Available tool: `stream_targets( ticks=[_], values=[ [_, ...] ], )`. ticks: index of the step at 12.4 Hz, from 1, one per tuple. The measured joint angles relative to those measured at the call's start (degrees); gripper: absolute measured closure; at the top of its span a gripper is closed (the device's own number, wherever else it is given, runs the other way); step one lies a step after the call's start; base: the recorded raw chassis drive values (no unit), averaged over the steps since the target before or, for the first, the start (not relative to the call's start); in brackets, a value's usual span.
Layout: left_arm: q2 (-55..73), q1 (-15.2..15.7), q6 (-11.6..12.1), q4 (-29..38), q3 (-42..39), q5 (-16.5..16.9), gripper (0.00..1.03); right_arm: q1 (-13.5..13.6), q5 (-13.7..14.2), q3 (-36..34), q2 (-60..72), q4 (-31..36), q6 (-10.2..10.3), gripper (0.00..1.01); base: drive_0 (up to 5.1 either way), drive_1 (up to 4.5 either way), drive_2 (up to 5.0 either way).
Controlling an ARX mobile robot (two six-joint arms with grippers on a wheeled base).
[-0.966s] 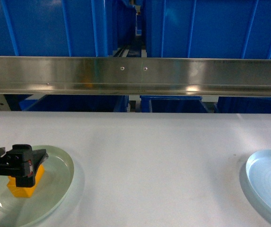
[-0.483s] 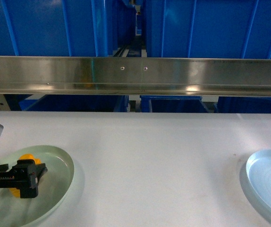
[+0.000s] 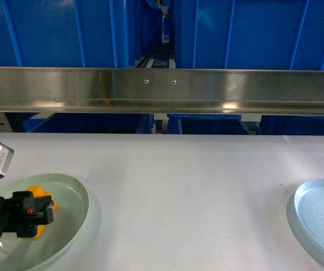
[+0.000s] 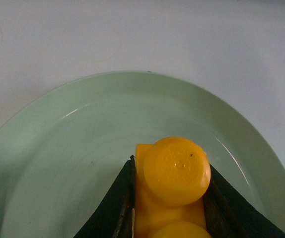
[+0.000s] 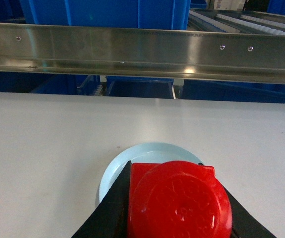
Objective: Sort and place red and yellow blocks in left bins
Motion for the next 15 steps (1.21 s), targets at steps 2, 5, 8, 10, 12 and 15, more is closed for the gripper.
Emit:
stream_targets(
  ticks=[2,5,8,10,12,15],
  values=[
    [-5.0,0.9,-0.3,-1.0,-2.3,1.2,0.74,0.0,0.0,0.0,0.0,0.0,0.0,0.74,0.0,0.00,0.0],
    [-23.4,4.4,-0.6,-7.9,-4.6,5.6,0.75,0.0,0.0,0.0,0.0,0.0,0.0,0.74,0.0,0.00,0.0],
    [-45.8,5.5,-4.0,-20.7,-3.8,9.0,0.75,0.0,0.0,0.0,0.0,0.0,0.0,0.74,0.0,0.00,0.0],
    [-56.2,3.1,-3.6,-26.9,-2.3,7.1,0.75,0.0,0.0,0.0,0.0,0.0,0.0,0.74,0.0,0.00,0.0],
    [-60.0,1.6,-0.4,-21.9,-2.4,2.5,0.75,0.0,0.0,0.0,0.0,0.0,0.0,0.74,0.0,0.00,0.0],
    [-60.0,1.6,1.1,-21.8,-2.6,1.6,0.75,0.0,0.0,0.0,0.0,0.0,0.0,0.74,0.0,0.00,0.0]
  ],
)
